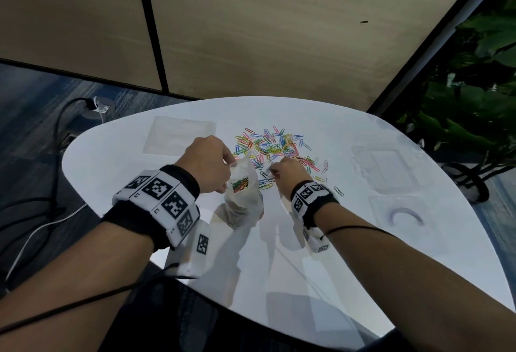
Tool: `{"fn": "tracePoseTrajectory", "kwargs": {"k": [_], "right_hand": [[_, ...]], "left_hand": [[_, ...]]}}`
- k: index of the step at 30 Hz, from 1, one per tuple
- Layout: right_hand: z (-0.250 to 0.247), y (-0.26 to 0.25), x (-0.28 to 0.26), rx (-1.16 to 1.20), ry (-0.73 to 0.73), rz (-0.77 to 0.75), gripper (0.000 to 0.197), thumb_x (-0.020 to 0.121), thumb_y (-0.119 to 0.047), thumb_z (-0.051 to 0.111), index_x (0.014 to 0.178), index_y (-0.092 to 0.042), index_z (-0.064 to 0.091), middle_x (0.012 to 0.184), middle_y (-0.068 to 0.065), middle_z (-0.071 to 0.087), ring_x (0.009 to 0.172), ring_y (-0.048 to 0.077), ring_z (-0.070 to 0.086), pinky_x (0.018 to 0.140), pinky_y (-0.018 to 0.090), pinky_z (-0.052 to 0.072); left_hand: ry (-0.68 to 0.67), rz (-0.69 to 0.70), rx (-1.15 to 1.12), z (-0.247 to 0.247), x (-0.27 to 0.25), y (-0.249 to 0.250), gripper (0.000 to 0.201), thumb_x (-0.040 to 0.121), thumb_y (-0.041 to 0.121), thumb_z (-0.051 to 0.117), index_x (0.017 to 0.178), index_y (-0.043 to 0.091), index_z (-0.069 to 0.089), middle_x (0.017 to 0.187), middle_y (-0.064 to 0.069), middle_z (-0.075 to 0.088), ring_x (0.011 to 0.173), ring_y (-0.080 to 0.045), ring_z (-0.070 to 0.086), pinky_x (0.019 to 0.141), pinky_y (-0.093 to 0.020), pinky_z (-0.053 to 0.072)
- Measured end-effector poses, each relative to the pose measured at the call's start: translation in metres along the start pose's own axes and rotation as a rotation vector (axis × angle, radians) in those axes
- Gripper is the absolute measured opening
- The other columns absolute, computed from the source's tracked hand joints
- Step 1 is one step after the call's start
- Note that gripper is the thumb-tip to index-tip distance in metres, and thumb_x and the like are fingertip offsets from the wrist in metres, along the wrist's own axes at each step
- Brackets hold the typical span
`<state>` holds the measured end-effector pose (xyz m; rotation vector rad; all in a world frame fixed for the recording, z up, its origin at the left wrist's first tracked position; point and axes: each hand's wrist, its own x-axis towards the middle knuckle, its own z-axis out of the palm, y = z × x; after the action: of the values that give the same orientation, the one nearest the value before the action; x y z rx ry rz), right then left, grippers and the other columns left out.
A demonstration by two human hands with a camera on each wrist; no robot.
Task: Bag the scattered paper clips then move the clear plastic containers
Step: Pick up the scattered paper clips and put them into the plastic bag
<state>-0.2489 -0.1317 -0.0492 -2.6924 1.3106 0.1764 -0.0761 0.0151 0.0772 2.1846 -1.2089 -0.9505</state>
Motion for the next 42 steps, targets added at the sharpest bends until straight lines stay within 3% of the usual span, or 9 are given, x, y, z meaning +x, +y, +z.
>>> {"fn": "tracePoseTrajectory", "kwargs": {"k": [10,15,18,22,27,32,36,40,42], "right_hand": [[-0.034,0.037,-0.011,0.255,-0.036,0.363,0.012,0.083,-0.013,0.069,0.088,-0.016,0.079,0.091,0.006,0.076,0.087,0.023,0.071,0.081,0.03,0.059],[-0.076,0.038,-0.022,1.467,-0.146,0.486,0.019,0.081,0.001,0.073,0.099,0.007,0.071,0.106,0.024,0.071,0.087,0.025,0.071,0.079,0.028,0.06],[-0.105,0.015,-0.035,1.7,-0.272,0.312,0.015,0.09,-0.001,0.063,0.103,0.006,0.067,0.094,0.013,0.071,0.086,0.015,0.071,0.077,0.018,0.057],[-0.11,-0.027,-0.055,1.684,-0.383,0.184,0.01,0.092,0.001,0.059,0.099,0.004,0.065,0.09,0.012,0.068,0.085,0.016,0.069,0.079,0.019,0.057],[-0.09,-0.06,-0.065,1.334,-0.22,0.13,0.014,0.085,0.007,0.067,0.098,0.012,0.065,0.087,0.025,0.069,0.073,0.027,0.072,0.074,0.028,0.061],[-0.095,-0.073,-0.068,0.821,-0.051,-0.073,0.013,0.088,-0.003,0.064,0.095,-0.002,0.075,0.073,0.012,0.073,0.057,0.012,0.067,0.067,0.023,0.06],[-0.107,-0.068,-0.065,0.558,-0.136,-0.244,0.028,0.088,-0.004,0.059,0.105,-0.019,0.076,0.074,-0.002,0.07,0.059,0.0,0.059,0.061,0.012,0.047],[-0.113,-0.02,-0.046,1.09,-0.029,0.094,0.021,0.091,0.0,0.057,0.095,-0.012,0.075,0.096,0.013,0.074,0.072,0.022,0.063,0.057,0.026,0.054],[-0.099,0.019,-0.041,0.765,0.005,0.382,0.02,0.093,-0.017,0.059,0.11,-0.018,0.07,0.119,0.013,0.068,0.094,0.027,0.067,0.08,0.035,0.058]], "left_hand": [[-0.004,0.016,-0.007,0.002,-0.001,0.002,0.023,0.092,0.001,0.053,0.105,0.01,0.071,0.085,-0.013,0.074,0.061,-0.021,0.075,0.075,-0.04,0.065],[-0.02,0.041,0.005,0.004,-0.001,0.008,0.02,0.093,0.003,0.054,0.101,0.012,0.07,0.084,-0.01,0.072,0.06,-0.022,0.075,0.072,-0.04,0.065],[-0.026,0.051,0.01,0.006,-0.002,0.01,0.02,0.093,0.002,0.054,0.096,0.014,0.069,0.079,-0.007,0.07,0.059,-0.02,0.075,0.071,-0.038,0.065],[-0.028,0.041,-0.021,0.009,-0.002,0.011,0.02,0.093,0.001,0.055,0.101,0.01,0.07,0.076,-0.008,0.07,0.059,-0.02,0.075,0.071,-0.038,0.065],[-0.02,0.063,-0.026,0.009,-0.005,0.012,0.02,0.093,0.002,0.055,0.104,0.008,0.071,0.078,-0.011,0.074,0.065,-0.024,0.077,0.075,-0.037,0.064],[-0.005,0.078,-0.05,0.007,-0.005,0.01,0.019,0.091,0.003,0.061,0.102,0.008,0.075,0.092,-0.018,0.076,0.077,-0.031,0.077,0.079,-0.042,0.064],[-0.021,0.074,-0.074,0.007,-0.004,0.012,0.021,0.092,0.0,0.058,0.106,0.006,0.074,0.092,-0.018,0.075,0.068,-0.028,0.077,0.074,-0.041,0.065],[0.004,0.055,-0.063,0.005,-0.002,0.01,0.023,0.093,-0.003,0.055,0.1,0.005,0.075,0.094,-0.014,0.073,0.064,-0.026,0.077,0.07,-0.04,0.065],[0.001,0.052,-0.063,0.004,-0.003,0.01,0.022,0.093,-0.003,0.055,0.098,0.005,0.076,0.092,-0.012,0.072,0.064,-0.025,0.077,0.07,-0.04,0.065]]}}
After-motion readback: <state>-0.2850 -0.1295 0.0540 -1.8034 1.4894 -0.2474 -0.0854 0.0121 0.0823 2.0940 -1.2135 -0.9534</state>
